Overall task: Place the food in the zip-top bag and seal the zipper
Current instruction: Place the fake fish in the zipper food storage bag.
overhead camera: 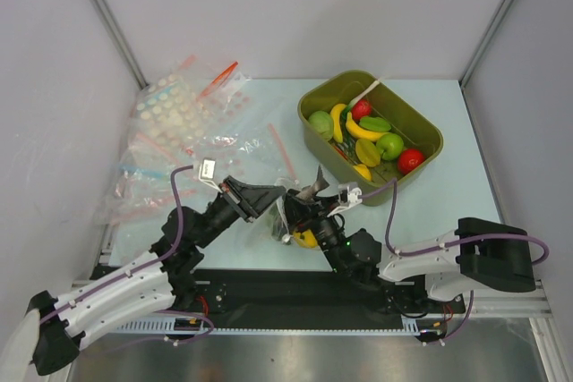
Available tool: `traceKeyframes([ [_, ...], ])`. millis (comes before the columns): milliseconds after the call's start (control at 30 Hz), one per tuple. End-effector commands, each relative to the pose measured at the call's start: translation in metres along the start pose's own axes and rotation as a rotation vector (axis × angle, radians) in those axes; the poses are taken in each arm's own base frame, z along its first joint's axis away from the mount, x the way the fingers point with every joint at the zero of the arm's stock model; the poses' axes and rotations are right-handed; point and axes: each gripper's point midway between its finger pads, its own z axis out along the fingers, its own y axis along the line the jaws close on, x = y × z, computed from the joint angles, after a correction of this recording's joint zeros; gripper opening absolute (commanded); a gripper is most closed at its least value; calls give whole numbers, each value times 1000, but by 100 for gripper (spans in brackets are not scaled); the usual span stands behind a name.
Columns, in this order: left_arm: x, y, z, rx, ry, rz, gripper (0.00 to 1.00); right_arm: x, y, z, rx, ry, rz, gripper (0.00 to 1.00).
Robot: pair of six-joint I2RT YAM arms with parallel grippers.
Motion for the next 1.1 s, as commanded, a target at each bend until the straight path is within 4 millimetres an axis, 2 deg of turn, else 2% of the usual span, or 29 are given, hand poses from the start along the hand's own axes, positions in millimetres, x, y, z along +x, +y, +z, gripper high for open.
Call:
traceKeyframes([
  [0,-23,-25,0,81,-97,33,0,-57,18,5,5,-200,180,41],
  [33,-23,-25,0,82,-95,33,0,-56,17,4,3,-196,167,52],
  [133,-24,-25,0,79,-99,38,0,-56,23,5,-30,-187,116,68],
  [300,-29,-21,-2,47,-119,44,0,-58,23,6,-9,-188,85,68],
  [333,-26,-14,-2,16,-109,46,1,-54,20,7,13,-169,55,67],
  [367,-28,-14,-2,5,-112,55,1,-61,26,8,18,-170,49,67],
  [400,-30,-12,-2,-12,-120,61,1,-49,23,9,47,-121,-25,66],
  [500,-31,-3,-2,-54,-123,76,1,-46,15,16,187,-57,-115,66],
  [633,-35,0,-5,-79,-136,102,1,-50,1,15,287,-66,-159,65],
  [733,-38,1,-5,-94,-147,116,1,-54,-14,12,392,-80,-207,58],
  [900,-43,3,-7,-116,-164,136,2,-52,-29,9,459,-54,-283,58],
  [967,-45,5,-8,-131,-171,150,2,-54,-26,13,440,-45,-223,55],
  [1000,-46,5,-9,-130,-175,153,2,-49,-34,11,450,-4,-262,54],
  [1033,-47,6,-9,-140,-175,163,2,-45,-32,13,425,31,-249,57],
  [1067,-48,6,-10,-143,-179,166,2,-55,-32,21,431,17,-159,59],
])
